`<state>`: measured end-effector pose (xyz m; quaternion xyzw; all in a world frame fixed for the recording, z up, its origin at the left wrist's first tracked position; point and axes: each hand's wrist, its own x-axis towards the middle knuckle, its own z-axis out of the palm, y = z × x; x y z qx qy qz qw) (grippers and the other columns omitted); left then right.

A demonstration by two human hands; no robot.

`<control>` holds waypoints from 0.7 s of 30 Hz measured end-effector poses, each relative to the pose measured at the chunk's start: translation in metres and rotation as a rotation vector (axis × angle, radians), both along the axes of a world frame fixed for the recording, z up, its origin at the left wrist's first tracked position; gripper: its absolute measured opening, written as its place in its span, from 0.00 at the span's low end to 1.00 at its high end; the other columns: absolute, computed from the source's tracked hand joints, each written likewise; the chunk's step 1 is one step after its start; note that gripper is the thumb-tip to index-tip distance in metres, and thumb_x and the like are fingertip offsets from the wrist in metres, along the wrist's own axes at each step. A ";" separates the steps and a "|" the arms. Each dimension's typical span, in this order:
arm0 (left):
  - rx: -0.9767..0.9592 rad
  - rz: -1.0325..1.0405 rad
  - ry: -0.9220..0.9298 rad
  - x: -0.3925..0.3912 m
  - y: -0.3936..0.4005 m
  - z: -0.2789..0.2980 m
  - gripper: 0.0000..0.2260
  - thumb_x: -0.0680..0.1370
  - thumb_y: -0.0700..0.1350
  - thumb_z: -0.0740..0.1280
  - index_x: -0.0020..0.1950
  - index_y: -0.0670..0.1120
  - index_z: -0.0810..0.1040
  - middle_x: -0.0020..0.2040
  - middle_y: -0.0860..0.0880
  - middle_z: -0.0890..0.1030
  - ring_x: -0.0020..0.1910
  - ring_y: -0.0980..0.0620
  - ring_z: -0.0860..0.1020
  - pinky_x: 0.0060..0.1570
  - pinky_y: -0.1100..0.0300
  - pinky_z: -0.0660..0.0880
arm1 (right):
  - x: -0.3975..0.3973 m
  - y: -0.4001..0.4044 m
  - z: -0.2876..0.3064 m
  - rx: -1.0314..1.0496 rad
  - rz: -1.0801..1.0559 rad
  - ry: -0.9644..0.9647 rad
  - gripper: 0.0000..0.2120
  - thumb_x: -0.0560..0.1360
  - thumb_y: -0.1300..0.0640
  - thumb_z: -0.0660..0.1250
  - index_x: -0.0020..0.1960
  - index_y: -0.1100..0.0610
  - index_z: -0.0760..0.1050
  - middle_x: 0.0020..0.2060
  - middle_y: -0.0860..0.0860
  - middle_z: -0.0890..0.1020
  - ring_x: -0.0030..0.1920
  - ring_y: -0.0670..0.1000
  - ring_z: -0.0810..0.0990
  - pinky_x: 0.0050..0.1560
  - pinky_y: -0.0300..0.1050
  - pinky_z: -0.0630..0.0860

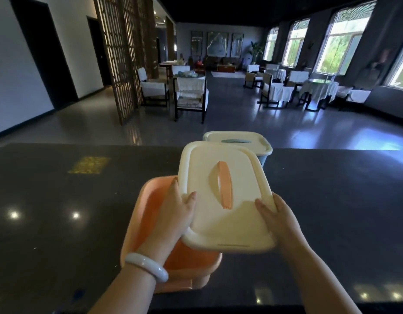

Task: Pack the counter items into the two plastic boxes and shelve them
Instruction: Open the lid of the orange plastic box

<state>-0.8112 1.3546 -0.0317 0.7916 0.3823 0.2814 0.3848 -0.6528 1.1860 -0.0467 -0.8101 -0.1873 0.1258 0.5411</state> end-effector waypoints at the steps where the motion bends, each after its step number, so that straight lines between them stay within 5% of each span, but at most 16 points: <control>1: -0.005 -0.001 0.018 0.016 -0.010 -0.002 0.27 0.80 0.56 0.60 0.76 0.48 0.58 0.56 0.50 0.76 0.40 0.60 0.72 0.38 0.66 0.66 | 0.015 -0.012 0.002 -0.006 -0.011 -0.016 0.18 0.77 0.47 0.65 0.65 0.52 0.70 0.46 0.47 0.79 0.44 0.50 0.79 0.38 0.46 0.73; 7: -0.068 -0.090 0.004 0.095 -0.068 -0.029 0.28 0.81 0.54 0.60 0.77 0.46 0.55 0.69 0.47 0.71 0.53 0.55 0.74 0.42 0.76 0.67 | 0.094 -0.075 -0.011 -0.081 -0.053 -0.049 0.18 0.76 0.47 0.67 0.64 0.50 0.72 0.46 0.46 0.80 0.44 0.49 0.79 0.35 0.43 0.70; 10: -0.149 -0.078 0.082 0.113 -0.082 -0.056 0.30 0.81 0.54 0.60 0.78 0.45 0.52 0.73 0.45 0.66 0.67 0.47 0.71 0.57 0.62 0.67 | 0.116 -0.087 -0.039 -0.165 -0.044 -0.010 0.19 0.76 0.47 0.67 0.64 0.51 0.71 0.44 0.47 0.79 0.42 0.49 0.78 0.33 0.43 0.70; 14: -0.236 -0.066 0.185 0.119 -0.094 -0.096 0.31 0.80 0.54 0.61 0.78 0.45 0.53 0.73 0.44 0.64 0.68 0.46 0.69 0.60 0.59 0.66 | 0.122 -0.097 -0.089 -0.270 -0.016 0.061 0.20 0.75 0.45 0.68 0.63 0.52 0.70 0.47 0.50 0.79 0.42 0.51 0.79 0.33 0.43 0.72; 17: -0.141 -0.013 0.360 0.117 -0.097 -0.121 0.32 0.79 0.58 0.61 0.77 0.45 0.55 0.71 0.42 0.63 0.68 0.43 0.65 0.66 0.52 0.64 | 0.121 -0.100 -0.118 -0.342 0.009 0.020 0.23 0.74 0.45 0.69 0.64 0.54 0.71 0.58 0.53 0.75 0.53 0.55 0.77 0.49 0.51 0.77; 21: -0.071 0.027 0.480 0.115 -0.105 -0.145 0.32 0.79 0.60 0.61 0.76 0.44 0.57 0.68 0.42 0.62 0.65 0.43 0.64 0.66 0.52 0.64 | 0.111 -0.101 -0.138 -0.407 0.041 -0.059 0.27 0.75 0.45 0.68 0.68 0.57 0.68 0.69 0.54 0.68 0.67 0.57 0.66 0.65 0.54 0.69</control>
